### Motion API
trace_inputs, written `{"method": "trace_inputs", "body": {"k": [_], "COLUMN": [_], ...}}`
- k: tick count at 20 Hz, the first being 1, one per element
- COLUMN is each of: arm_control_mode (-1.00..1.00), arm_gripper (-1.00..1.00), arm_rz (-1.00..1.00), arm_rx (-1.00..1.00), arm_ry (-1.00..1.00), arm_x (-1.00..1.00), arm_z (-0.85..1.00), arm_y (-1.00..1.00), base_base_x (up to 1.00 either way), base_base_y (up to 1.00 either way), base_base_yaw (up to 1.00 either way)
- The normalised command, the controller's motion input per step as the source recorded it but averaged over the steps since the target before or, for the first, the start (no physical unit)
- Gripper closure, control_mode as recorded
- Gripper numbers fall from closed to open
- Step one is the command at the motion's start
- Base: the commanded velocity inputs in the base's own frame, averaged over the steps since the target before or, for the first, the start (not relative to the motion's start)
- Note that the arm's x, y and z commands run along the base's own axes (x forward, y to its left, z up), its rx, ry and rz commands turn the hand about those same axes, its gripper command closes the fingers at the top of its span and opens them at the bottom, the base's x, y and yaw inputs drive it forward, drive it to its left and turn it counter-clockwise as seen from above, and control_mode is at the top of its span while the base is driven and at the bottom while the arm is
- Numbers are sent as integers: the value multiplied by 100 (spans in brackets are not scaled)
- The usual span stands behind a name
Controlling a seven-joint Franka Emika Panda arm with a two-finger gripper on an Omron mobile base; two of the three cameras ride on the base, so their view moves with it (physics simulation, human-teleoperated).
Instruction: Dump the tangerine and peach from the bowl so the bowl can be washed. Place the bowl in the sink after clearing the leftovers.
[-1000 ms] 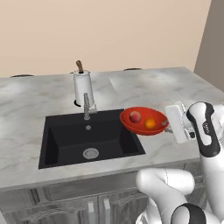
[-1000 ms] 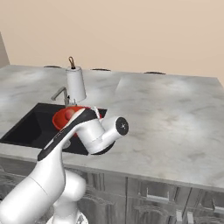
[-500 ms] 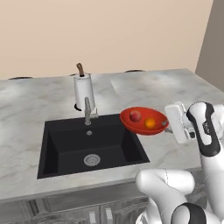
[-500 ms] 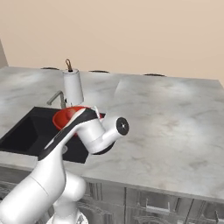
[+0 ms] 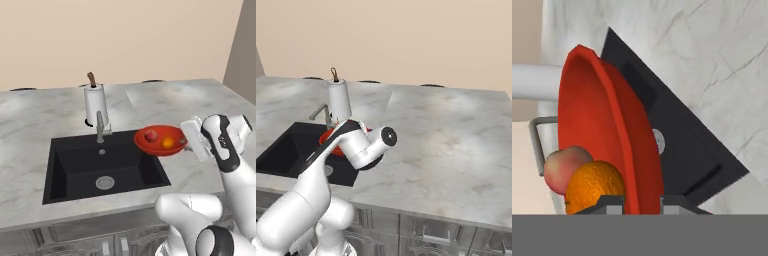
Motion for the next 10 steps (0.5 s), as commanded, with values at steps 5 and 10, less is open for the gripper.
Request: {"method": "trace_inputs", "body": {"k": [5,10], "arm_control_mode": [-100,-100], "arm_gripper": [100,100], "arm_rz": [0,1], "arm_rx": [-15,-13], "arm_ry": [10,9], "arm_x": [21,22], "arm_z": [-51,-38], "arm_y": [20,20], "base_base_x": [0,0], "base_base_y": [0,0], "base_base_yaw": [0,0]}}
